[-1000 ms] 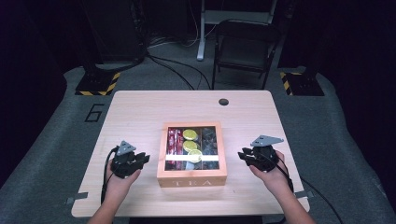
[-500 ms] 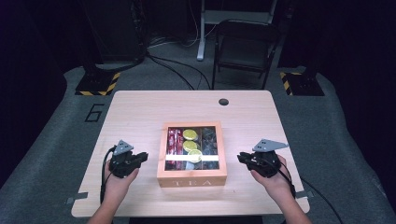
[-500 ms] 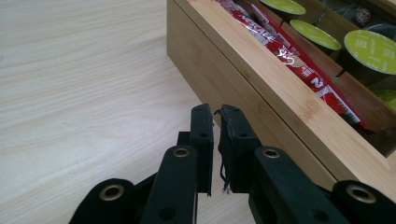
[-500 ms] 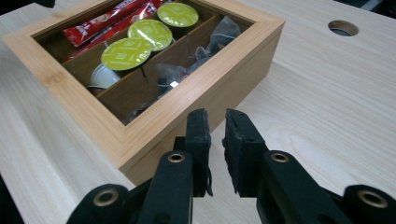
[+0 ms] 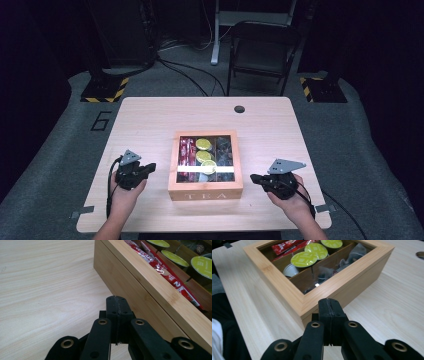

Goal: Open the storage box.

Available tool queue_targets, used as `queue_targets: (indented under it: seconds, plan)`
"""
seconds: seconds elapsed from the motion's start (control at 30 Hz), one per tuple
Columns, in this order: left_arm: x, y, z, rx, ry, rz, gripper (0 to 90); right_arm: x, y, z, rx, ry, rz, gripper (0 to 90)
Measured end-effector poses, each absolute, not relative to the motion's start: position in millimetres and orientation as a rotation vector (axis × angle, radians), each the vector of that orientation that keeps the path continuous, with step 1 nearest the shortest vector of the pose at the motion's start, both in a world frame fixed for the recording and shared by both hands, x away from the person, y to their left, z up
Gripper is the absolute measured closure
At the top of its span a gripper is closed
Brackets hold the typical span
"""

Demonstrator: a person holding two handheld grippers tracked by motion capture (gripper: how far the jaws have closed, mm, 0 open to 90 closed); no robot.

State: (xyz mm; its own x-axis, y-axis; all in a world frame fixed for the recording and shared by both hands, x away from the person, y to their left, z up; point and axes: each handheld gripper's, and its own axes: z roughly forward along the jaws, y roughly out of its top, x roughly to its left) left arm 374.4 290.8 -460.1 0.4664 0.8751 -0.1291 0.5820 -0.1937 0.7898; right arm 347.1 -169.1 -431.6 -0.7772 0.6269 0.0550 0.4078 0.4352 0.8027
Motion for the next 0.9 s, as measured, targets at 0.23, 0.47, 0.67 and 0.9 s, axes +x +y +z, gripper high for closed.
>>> queue_targets:
  seconds: [0.23,0.47,0.67,0.9]
  plan:
    - [375.0,291.8,-462.6,1.899,1.23,0.456,89.7,347.4,-162.7,-444.8,0.843,2.527,1.224,89.9]
    - [374.8,289.9,-462.1,1.904,1.214,0.455,89.5,344.2,-164.4,-447.7,0.833,2.561,1.209,89.7]
    - [376.3,289.9,-462.5,1.902,1.217,0.441,87.9,344.3,-161.8,-452.6,0.822,2.596,1.183,89.0]
    - [377.1,289.8,-462.5,1.901,1.217,0.435,86.2,343.1,-155.8,-458.2,0.797,2.64,1.152,88.7]
